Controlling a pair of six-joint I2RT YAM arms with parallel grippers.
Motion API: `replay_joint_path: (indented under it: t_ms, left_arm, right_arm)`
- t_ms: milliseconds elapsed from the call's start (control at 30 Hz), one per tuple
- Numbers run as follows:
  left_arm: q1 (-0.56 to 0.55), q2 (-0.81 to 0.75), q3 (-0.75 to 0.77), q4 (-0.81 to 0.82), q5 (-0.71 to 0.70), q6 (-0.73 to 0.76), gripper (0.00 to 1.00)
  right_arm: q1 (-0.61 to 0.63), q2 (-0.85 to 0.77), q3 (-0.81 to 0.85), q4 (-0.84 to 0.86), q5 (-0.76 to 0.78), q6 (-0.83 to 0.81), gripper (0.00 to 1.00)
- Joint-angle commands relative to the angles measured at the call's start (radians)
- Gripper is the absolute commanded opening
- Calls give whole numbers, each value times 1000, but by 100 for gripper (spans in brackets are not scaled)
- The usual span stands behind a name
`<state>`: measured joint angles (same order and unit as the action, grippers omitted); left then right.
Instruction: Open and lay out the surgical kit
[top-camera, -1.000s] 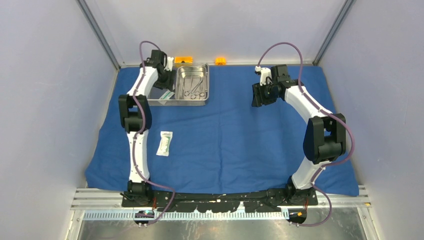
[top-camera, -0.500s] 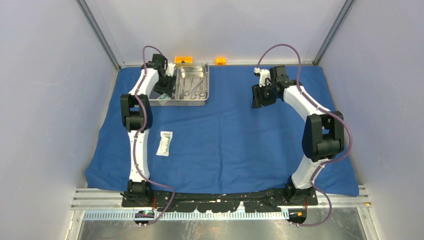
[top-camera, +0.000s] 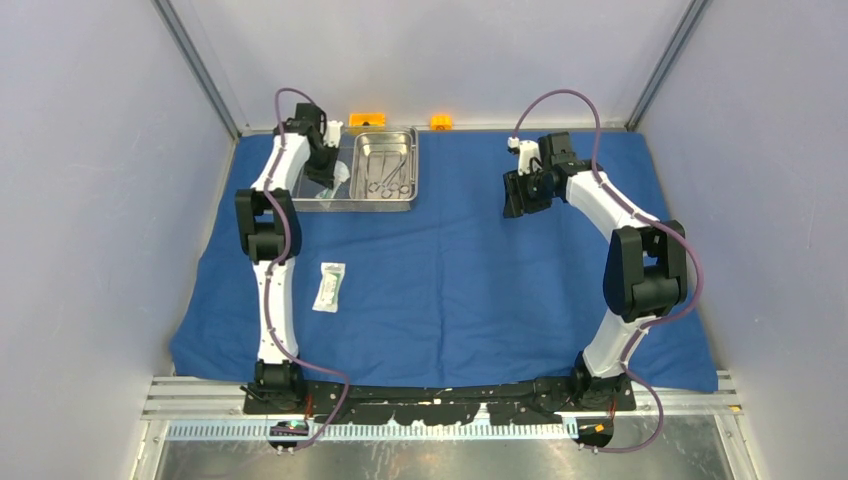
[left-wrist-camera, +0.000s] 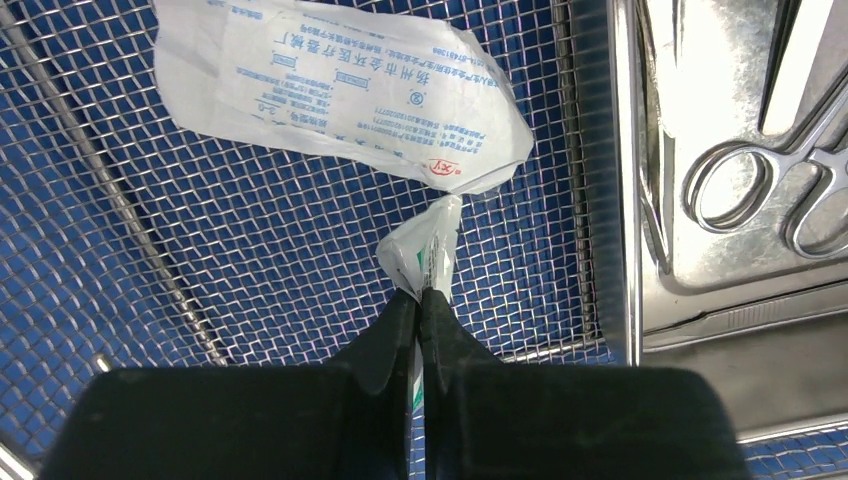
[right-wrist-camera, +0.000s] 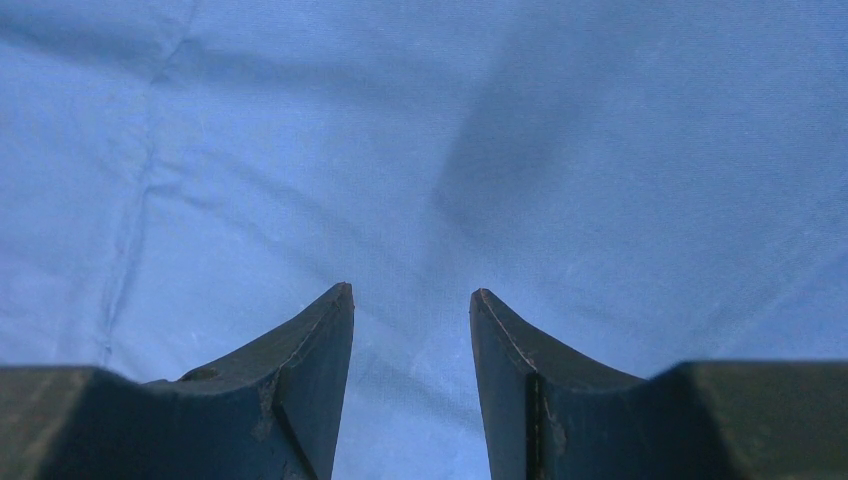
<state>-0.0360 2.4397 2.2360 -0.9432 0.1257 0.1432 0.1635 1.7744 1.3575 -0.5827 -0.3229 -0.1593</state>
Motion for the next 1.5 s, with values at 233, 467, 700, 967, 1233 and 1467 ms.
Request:
replay_joint_path:
  t_ms: [233,467,700,967,1233,1467]
  left_arm:
    - [21,-99,58,10,57,-55,0]
    - [22,-324,-138,58,174,-131,0]
    - [17,-661,-571,112,276,-235,0]
    - [-62,-928,-1050,203,309,-381,0]
    - [-86,-1017,-1303,332,281,-480,0]
    - [-96,-939,-1328,381,285,-510,0]
  right_arm:
    - [2,-8,22,2,2,-9,52]
    - [2,-22,22,2,1,-8,51]
    - [1,-22,25,1,-9,-6,51]
    - [2,-18,21,1,-14,-3,51]
    - [1,-17,16,1,9,-8,51]
    - [1,-21,15,-2,16,-11,51]
